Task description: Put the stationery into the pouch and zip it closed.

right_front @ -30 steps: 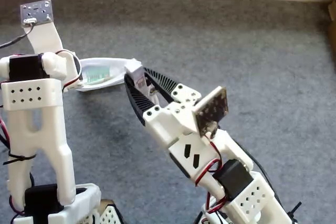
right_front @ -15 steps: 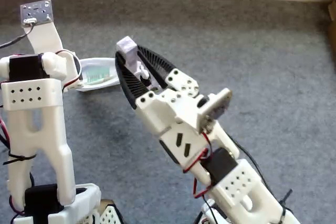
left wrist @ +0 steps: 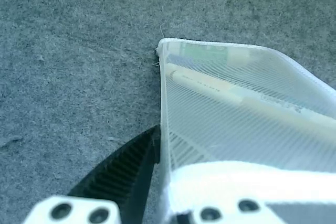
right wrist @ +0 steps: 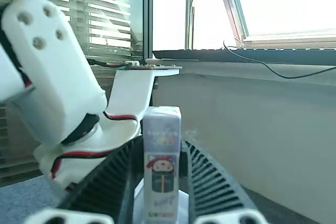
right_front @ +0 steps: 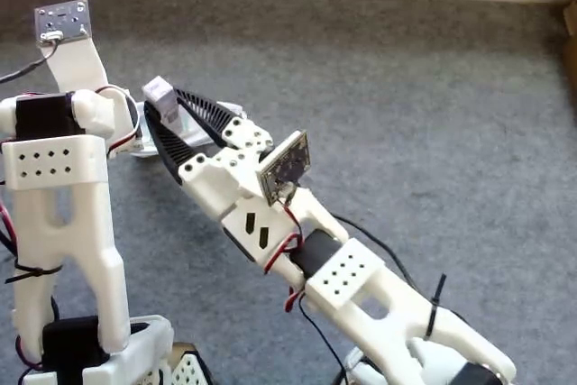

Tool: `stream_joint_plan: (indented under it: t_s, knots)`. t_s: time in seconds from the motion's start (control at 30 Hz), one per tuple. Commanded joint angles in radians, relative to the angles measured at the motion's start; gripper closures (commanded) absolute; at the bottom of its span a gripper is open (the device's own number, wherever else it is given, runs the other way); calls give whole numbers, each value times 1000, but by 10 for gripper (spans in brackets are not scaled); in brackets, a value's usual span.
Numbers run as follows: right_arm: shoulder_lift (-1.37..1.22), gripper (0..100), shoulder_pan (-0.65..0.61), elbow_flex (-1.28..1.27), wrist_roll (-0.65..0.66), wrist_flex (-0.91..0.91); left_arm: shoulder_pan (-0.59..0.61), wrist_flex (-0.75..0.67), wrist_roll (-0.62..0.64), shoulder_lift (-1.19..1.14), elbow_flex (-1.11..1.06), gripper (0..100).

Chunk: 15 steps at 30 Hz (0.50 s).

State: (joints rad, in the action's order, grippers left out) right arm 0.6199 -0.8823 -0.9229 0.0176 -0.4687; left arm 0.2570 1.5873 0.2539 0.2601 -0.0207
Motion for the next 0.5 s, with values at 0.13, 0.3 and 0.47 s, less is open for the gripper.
stream_joint_plan:
  t_s: [0.13,0.3,0.47]
  knots:
    - [-90,991,10,-16,-3,-104,-16,-3,-5,7,-15,993]
    - [-97,985,13,-18,-3,-101,-16,-3,-5,7,-15,993]
    - [-91,900,8,-50,-3,-96,-16,-5,-5,7,-15,993]
